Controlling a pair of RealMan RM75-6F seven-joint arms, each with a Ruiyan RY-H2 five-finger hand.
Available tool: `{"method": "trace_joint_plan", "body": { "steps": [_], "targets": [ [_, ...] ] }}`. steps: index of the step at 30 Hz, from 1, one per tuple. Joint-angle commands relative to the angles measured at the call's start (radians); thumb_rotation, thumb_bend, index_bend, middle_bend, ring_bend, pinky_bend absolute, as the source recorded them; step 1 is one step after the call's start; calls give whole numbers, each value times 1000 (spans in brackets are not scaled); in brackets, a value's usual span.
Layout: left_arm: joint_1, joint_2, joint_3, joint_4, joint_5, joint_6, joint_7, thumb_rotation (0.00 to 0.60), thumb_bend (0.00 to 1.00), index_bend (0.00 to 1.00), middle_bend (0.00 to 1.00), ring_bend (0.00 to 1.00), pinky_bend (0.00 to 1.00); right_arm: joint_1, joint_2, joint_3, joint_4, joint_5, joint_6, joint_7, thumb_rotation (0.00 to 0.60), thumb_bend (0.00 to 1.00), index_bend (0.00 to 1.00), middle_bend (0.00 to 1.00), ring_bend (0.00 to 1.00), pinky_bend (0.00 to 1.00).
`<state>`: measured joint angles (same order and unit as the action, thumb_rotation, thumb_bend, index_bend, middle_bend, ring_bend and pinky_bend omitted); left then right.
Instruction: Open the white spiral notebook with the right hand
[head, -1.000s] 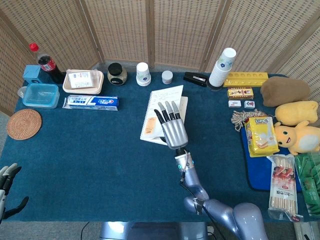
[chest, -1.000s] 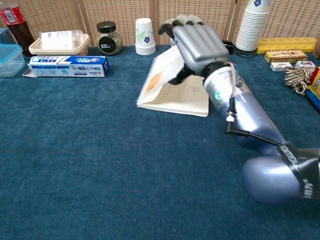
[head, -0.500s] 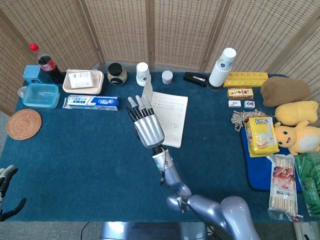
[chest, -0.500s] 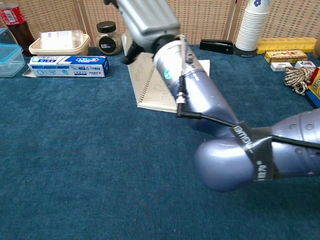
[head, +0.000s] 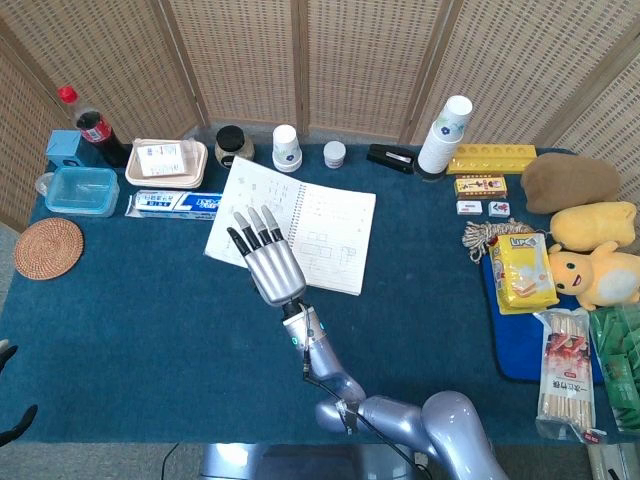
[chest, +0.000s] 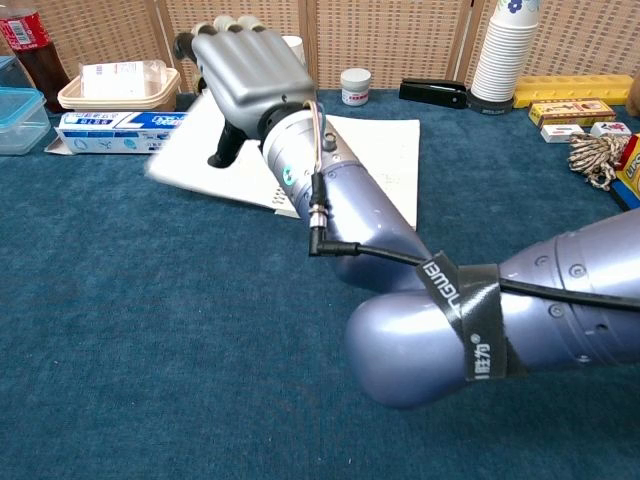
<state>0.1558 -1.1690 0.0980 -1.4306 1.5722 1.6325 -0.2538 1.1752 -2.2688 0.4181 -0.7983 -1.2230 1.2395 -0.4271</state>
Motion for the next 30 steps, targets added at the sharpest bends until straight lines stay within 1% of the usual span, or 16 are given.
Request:
{"method": "trace_joint_plan", "body": {
  "steps": [1,3,6,9,12,13,16,18,21,22,27,30],
  "targets": [
    [8,-3,2,18,-2,7,-19,600,270,161,76,26,0,13,0,-51,2,33,15,-12,600,129,154,139,57,62],
    [10,-2,1,30,-1,8,-27,600,270,161,76,26,0,0,0,-74,0,43,36,-19,600,128,149,138,55,62],
    [9,1,-1,34,6,12,-27,600,270,161,76,26,0,-33,1,-90,-9,41,54,-32,600,128,145,136,49,62],
    [5,6,1,30,18,11,-15,600,270,161,76,26,0,-83,34,-114,-61,31,66,-55,600,127,144,136,40,62],
    [0,9,4,22,30,8,1,600,270,160,76,26,0,-132,80,-132,-142,30,75,-80,600,131,146,136,39,62],
    [-2,10,5,15,35,5,9,600,270,161,76,26,0,-159,106,-143,-189,35,78,-98,600,133,147,136,37,61],
    [-7,17,10,-7,45,-4,30,600,271,161,76,26,0,-232,215,-188,-357,53,70,-180,600,138,148,136,31,60],
    [-11,19,11,-18,51,-6,44,600,271,161,76,26,0,-280,283,-219,-448,53,98,-231,600,141,149,136,31,59],
    [-17,20,12,-32,55,-17,65,600,270,160,76,26,0,-337,354,-245,-552,52,133,-244,600,141,148,137,31,58],
    [-26,20,12,-47,62,-28,84,600,270,161,76,26,0,-366,397,-258,-601,43,155,-242,600,141,148,137,32,58],
    [-44,25,8,-94,80,-39,131,600,271,161,76,26,0,-417,484,-269,-685,12,186,-235,600,141,148,137,32,58],
    [-48,29,8,-110,79,-45,146,600,271,161,76,26,0,-439,516,-279,-718,-5,197,-238,600,141,148,138,32,58]
  ]
}}
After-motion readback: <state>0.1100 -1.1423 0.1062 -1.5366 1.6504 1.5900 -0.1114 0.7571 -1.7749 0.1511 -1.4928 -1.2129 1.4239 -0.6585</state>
